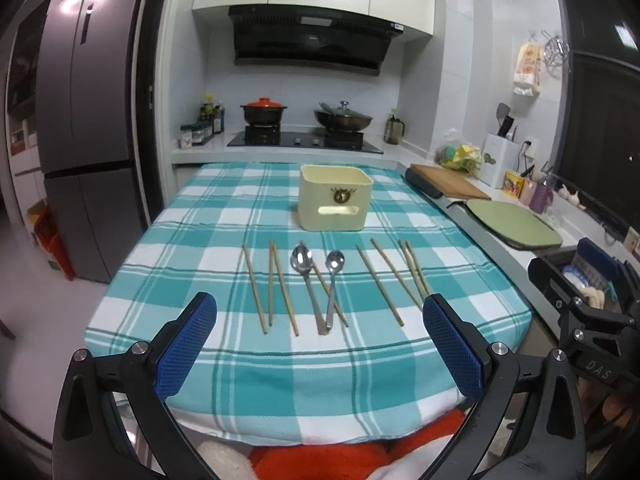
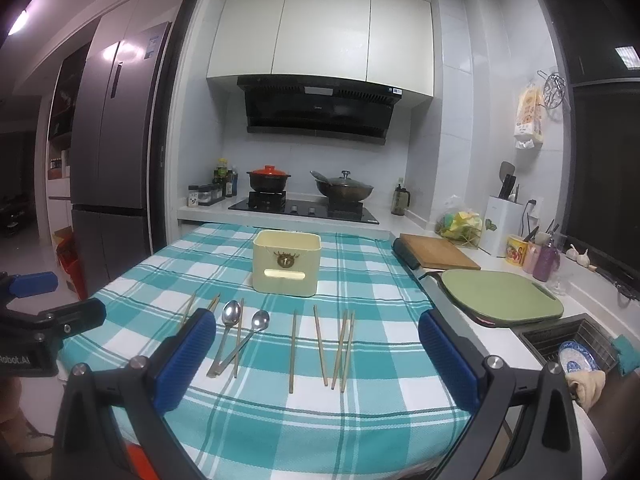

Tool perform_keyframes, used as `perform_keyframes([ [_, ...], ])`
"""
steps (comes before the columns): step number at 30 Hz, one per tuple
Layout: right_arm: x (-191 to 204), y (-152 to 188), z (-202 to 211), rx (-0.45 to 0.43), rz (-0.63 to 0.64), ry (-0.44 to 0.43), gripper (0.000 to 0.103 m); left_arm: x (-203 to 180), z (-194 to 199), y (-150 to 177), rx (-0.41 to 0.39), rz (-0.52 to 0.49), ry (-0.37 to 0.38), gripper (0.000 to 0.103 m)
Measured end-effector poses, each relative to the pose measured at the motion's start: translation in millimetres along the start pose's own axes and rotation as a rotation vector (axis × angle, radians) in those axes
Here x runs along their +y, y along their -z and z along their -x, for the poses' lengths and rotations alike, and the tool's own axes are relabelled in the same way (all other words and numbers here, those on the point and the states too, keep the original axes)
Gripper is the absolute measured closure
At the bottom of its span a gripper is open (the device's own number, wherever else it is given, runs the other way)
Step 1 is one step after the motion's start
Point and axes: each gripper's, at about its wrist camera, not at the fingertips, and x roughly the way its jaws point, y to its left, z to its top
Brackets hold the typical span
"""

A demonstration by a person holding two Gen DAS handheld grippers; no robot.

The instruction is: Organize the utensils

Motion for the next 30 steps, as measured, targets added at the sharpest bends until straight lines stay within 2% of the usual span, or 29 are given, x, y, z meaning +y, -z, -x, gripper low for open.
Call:
perform_keyframes([
  [8,-6,3,-17,0.028,-0.027,0.012,0.0,4,-27,0,0.055,0.008,0.009,0.0],
  [13,-7,6,-44,0.076,-0.034,0.005,0.0,6,-49,1,0.095,-0.009,0.096,0.0],
  [15,-7,7,-54,0.092,-0.044,-0.008,0.0,5,-56,0,0.108,-0.008,0.103,0.0],
  [22,-2,11,-77,0.113,-0.024,-0.027,0.0,13,-87,-1,0.109,-0.037,0.046,0.0],
  [27,-3,19,-91,0.124,0.01,-0.033,0.0,35,-114,3,0.124,-0.005,0.012,0.0],
  [30,-8,26,-102,0.137,0.012,-0.031,0.0,51,-130,5,0.151,0.003,-0.035,0.0],
])
